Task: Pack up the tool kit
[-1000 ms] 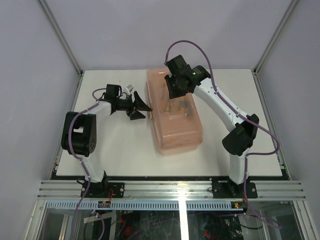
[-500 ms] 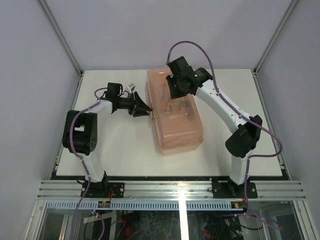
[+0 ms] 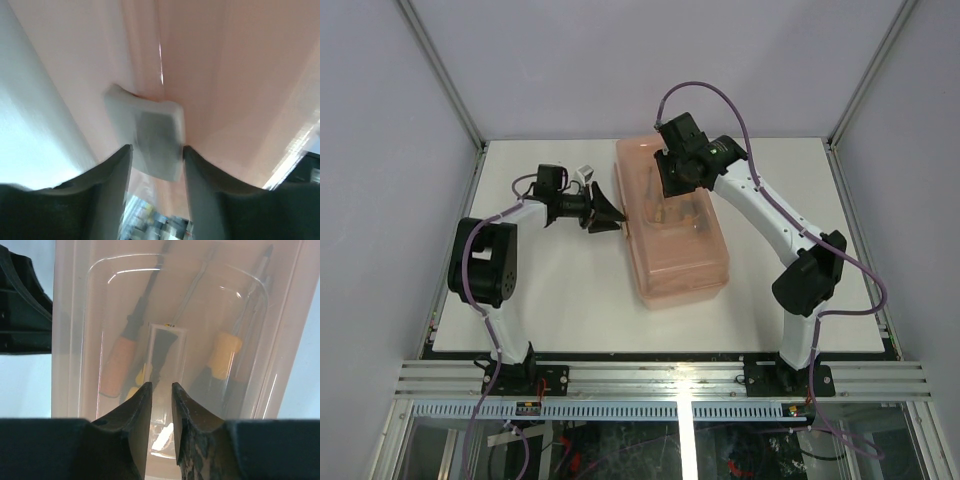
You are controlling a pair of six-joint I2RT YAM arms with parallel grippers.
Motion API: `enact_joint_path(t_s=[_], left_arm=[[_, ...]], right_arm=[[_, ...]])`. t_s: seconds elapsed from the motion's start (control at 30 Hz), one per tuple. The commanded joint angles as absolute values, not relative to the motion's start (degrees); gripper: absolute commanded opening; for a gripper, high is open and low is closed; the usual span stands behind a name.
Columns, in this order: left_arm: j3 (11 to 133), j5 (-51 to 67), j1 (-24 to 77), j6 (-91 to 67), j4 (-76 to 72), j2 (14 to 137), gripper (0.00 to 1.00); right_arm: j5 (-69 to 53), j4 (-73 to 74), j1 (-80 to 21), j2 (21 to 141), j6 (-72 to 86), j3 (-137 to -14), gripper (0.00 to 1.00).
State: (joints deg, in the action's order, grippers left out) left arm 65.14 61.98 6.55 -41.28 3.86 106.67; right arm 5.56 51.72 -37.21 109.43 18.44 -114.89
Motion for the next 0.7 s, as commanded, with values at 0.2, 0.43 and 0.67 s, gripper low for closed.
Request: enact_joint_path(t_s=[0.2,0.43,0.67], left_arm=[[72.3,41.3,9.5,-22.9,19.7,99.6,1.00],[79.8,35.9,9.4,-17.7,27.1,90.7,1.00],[85.1,32.9,9.3,-17.7,33.5,85.7,1.00]], right_arm=[[2.3,47.4,-38.9,106.9,19.7,-111.9,0.70],[5.5,40.9,-38.6,100.6,19.1,-113.9,0.97],[6.6,48.4,-38.6,101.7,22.9,-121.0,0.99]])
